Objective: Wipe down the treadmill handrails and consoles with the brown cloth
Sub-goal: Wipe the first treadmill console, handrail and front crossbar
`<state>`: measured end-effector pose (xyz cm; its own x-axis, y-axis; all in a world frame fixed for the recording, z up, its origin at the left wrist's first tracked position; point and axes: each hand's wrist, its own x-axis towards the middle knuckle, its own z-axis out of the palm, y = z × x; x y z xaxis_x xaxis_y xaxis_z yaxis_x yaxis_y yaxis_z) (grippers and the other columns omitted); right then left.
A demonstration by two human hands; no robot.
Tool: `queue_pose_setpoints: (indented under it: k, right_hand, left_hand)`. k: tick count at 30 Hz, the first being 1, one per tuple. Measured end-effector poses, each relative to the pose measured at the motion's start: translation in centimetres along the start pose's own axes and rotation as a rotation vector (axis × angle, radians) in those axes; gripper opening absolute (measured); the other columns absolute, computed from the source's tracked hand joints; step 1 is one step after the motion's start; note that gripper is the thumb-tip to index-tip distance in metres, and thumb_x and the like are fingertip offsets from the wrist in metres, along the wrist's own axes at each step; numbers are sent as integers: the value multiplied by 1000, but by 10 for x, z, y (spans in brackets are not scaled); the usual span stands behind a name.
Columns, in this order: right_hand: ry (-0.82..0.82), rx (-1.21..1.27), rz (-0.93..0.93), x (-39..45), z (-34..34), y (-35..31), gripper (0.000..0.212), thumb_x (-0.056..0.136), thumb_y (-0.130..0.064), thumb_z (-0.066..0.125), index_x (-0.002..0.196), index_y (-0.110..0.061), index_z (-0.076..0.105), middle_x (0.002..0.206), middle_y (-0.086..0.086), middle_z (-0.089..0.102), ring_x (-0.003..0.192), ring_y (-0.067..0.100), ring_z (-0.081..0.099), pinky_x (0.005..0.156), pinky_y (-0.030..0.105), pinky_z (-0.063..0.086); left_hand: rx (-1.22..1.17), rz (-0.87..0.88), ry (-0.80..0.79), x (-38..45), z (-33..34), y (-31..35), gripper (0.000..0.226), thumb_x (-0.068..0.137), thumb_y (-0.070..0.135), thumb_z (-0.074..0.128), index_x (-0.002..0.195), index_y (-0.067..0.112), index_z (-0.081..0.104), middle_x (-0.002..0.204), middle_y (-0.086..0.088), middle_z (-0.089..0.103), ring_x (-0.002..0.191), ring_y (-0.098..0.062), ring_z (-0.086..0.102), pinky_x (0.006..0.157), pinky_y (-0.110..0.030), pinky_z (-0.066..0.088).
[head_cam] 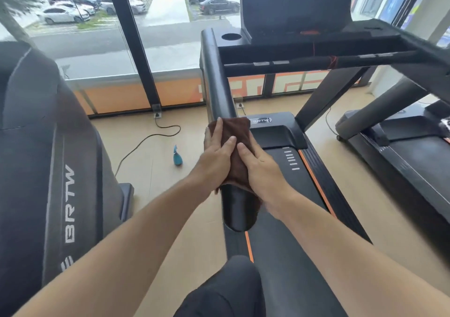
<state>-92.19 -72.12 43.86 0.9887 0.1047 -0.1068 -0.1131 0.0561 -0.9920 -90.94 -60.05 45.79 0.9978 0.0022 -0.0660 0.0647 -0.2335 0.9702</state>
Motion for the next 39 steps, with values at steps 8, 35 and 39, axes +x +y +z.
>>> queue_pose_setpoints:
  k: [8,35,39]
  right_hand:
    - [-88,-42,114,153,-12,-17,39,101,-49,51,138,-40,61,122,-6,74,113,15,70,104,41,54]
    - [-297,-541,524,320,-96,-123,29,94,-46,69,111,-21,66,105,-2,69,94,14,65,72,28,48]
    - [-575,-778,197,352,-131,-181,22,90,-37,74,108,-33,63,99,-16,63,98,12,63,83,32,52]
  left_hand:
    - [329,-40,101,143,-11,27,57,105,36,43,159,40,24,171,5,-1,156,-16,11,124,-32,9]
    - [1009,-384,265,291,22,83,71,103,38,43,160,41,1,171,5,-11,158,-24,-4,124,-55,15]
    - [896,-111,686,289,47,92,36,89,11,66,125,19,64,128,-5,63,126,-24,50,115,-45,33]
